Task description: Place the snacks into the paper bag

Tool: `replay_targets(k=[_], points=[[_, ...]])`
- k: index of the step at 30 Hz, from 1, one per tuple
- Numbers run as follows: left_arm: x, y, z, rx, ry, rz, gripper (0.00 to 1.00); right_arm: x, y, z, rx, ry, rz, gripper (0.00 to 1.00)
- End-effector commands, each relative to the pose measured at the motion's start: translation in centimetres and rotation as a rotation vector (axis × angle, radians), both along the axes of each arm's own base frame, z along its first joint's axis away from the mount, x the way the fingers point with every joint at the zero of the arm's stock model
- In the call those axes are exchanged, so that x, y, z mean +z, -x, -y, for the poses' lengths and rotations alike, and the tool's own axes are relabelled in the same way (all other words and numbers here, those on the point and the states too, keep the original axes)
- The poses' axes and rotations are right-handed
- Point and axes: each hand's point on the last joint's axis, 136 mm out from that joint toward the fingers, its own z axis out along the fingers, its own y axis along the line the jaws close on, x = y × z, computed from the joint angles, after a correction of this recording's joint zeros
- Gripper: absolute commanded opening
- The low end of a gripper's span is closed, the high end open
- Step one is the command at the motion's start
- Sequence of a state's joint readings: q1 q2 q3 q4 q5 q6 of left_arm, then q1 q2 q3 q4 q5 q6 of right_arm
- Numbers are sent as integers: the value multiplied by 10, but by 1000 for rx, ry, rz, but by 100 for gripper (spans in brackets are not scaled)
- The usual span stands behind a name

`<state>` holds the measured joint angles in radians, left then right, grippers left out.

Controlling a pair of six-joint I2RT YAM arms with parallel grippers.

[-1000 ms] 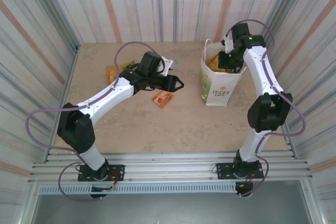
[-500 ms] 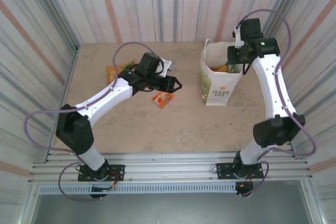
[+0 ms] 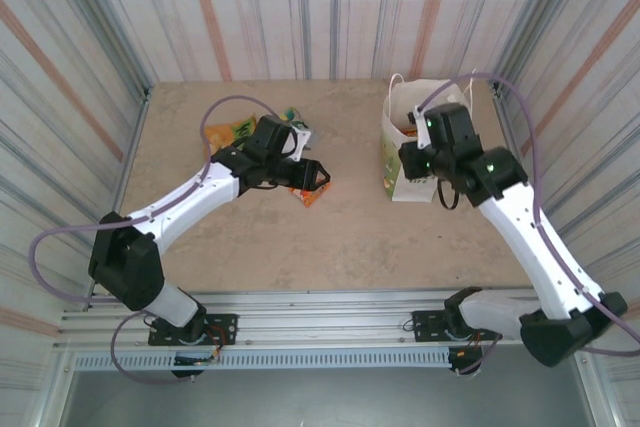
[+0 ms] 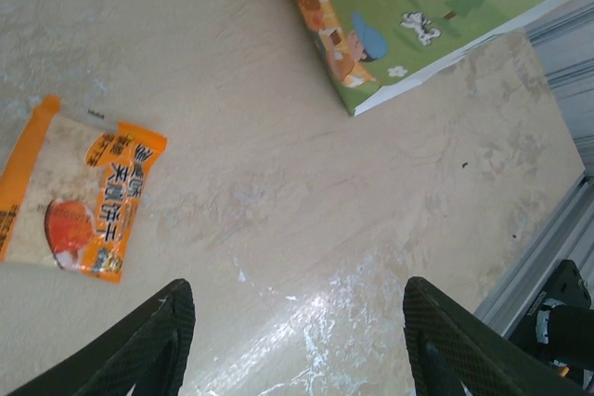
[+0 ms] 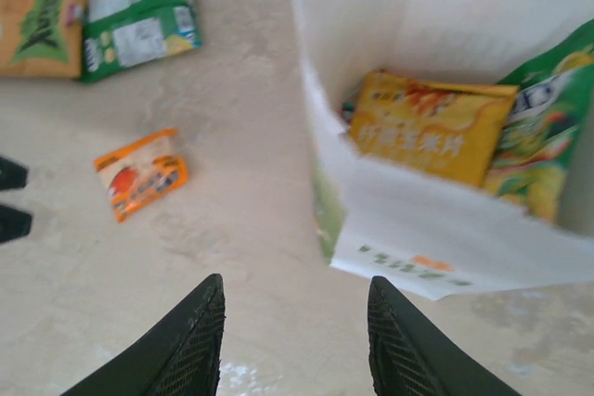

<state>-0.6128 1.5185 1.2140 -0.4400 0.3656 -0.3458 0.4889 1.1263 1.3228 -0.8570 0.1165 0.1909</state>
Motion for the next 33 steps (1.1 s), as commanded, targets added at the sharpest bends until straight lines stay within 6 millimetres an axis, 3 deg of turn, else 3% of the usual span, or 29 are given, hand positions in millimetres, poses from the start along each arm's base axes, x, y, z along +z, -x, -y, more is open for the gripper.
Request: replay_targets(k=[1, 5, 9, 22, 27, 33], points=[[4, -1, -12, 46, 27, 3, 63, 13, 5, -16, -13, -148, 113, 43], [-2, -7, -25, 98, 29, -19, 63, -6, 17, -42, 41, -183, 114, 43], [-8, -22, -50, 184, 14, -22, 65, -19, 28, -78, 114, -208, 124, 43], [-42, -80, -192, 605, -123, -38, 70, -60, 28, -205, 310, -251, 86, 45], [-54, -100, -238, 706, -168, -60, 70, -73, 22, -240, 376, -239, 65, 45], [-68, -127, -277, 790, -193, -100, 71, -89, 19, -268, 442, -220, 28, 45]])
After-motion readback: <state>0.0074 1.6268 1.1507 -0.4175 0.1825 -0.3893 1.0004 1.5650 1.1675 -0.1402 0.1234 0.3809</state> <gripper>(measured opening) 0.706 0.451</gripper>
